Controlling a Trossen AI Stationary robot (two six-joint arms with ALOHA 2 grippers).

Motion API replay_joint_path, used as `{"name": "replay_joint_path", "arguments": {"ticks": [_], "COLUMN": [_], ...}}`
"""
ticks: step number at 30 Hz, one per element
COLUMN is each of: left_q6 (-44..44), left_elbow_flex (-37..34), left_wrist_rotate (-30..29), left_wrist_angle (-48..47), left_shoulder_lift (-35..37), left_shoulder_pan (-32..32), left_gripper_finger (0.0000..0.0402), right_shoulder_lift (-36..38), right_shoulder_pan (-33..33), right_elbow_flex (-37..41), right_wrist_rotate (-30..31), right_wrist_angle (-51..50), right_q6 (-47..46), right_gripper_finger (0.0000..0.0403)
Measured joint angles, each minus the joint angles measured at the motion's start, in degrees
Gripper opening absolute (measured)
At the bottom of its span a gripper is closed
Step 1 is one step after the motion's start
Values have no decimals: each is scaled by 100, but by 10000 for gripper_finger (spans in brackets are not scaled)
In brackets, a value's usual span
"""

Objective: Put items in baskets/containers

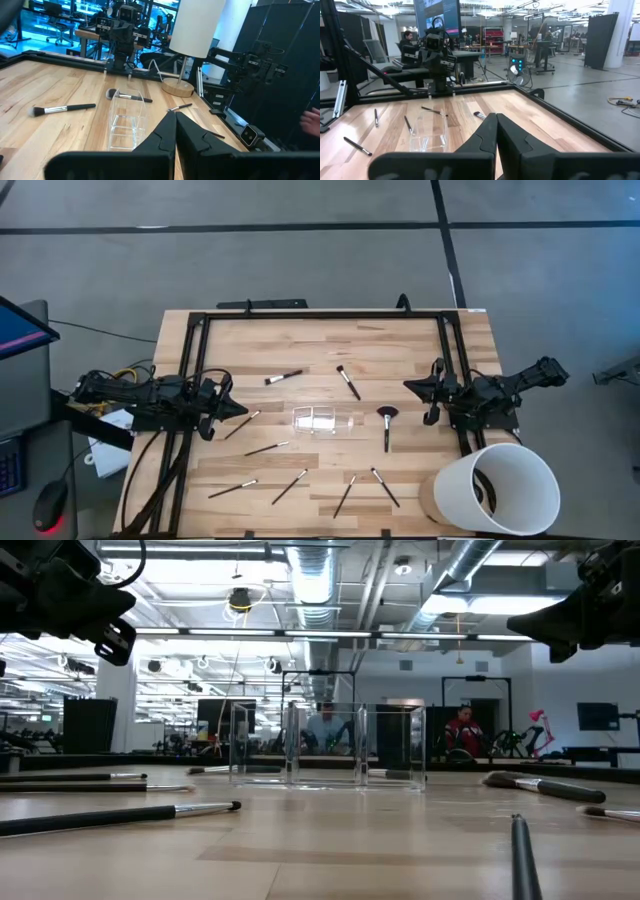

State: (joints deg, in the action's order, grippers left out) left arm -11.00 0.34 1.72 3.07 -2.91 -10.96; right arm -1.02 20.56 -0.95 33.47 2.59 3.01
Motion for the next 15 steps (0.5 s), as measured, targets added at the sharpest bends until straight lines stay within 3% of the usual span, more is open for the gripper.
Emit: {"name": "replay_joint_path", "arguments": {"ticks": [15], "left_q6": [28], "left_elbow_flex": [0], "left_wrist_rotate": [-2], "left_wrist_angle": [93], "left_shoulder_lift": [-1], "left_shoulder_pan": [2], "left_gripper_finger": [4], "right_shoulder_lift": [0], "right_shoulder_pan": [0], "right_elbow_flex": [0], "right_wrist_rotate": [2], "right_wrist_angle": [2], "right_q6": [0], "right_gripper_finger": [0]}}
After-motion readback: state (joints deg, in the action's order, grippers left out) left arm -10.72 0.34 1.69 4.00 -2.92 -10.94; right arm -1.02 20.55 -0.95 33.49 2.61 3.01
